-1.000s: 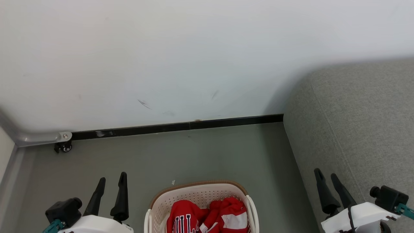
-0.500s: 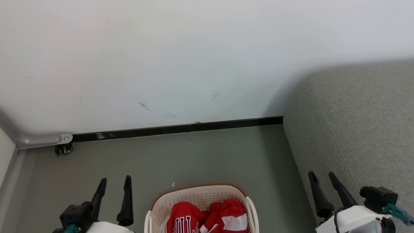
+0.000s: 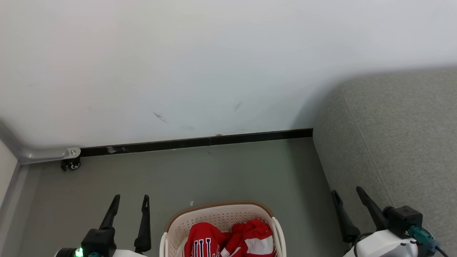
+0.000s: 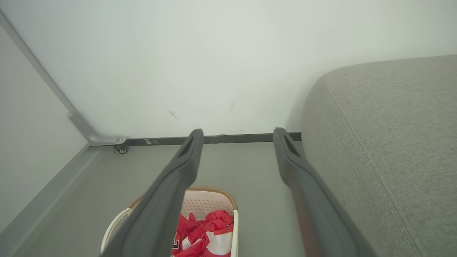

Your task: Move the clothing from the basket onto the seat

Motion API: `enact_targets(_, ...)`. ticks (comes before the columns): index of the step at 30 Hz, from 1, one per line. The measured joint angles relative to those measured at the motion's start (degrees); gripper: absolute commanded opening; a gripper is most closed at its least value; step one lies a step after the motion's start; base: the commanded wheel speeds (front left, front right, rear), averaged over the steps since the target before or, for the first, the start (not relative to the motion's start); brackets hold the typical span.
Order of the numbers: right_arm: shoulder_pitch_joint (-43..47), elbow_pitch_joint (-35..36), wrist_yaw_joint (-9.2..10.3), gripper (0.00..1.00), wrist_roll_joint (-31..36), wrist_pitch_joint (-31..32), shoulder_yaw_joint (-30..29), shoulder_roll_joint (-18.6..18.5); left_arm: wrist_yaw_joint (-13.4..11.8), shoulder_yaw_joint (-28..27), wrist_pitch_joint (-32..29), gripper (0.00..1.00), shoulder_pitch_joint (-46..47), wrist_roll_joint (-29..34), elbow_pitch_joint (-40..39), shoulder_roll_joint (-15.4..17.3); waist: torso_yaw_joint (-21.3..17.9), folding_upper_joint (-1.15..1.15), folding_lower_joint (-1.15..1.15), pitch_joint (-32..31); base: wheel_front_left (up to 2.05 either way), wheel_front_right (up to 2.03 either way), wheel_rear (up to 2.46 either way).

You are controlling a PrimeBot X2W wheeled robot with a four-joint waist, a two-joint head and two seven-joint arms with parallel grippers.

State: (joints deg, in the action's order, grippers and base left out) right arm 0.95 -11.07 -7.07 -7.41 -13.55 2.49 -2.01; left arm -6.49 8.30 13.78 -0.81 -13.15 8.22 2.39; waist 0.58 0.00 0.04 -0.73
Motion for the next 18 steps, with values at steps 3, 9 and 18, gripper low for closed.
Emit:
enact_targets(3, 0.00, 0.20, -0.01, 1.00, 1.99, -0.65, 0.13, -0.03, -0.49, 0.11, 0.48, 1.00, 0.00, 2.29, 0.01, 0.01, -0.01, 0.00, 0.00, 0.02, 0.00, 0.00, 0.00)
enact_targets(9, 0.00, 0.34, -0.01, 1.00, 2.21, -0.66, 0.13, -0.07, -0.73, -0.15, 0.49, 1.00, 0.00, 2.27, 0.60, 0.01, -0.03, 0.00, 0.00, 0.11, 0.00, 0.00, 0.00)
enact_targets(18, 0.00, 0.51, -0.01, 1.00, 2.20, -0.66, 0.04, -0.09, -0.93, -0.51, 0.49, 1.00, 0.00, 2.16, 1.11, 0.00, -0.02, 0.00, 0.00, 0.29, 0.00, 0.00, 0.00)
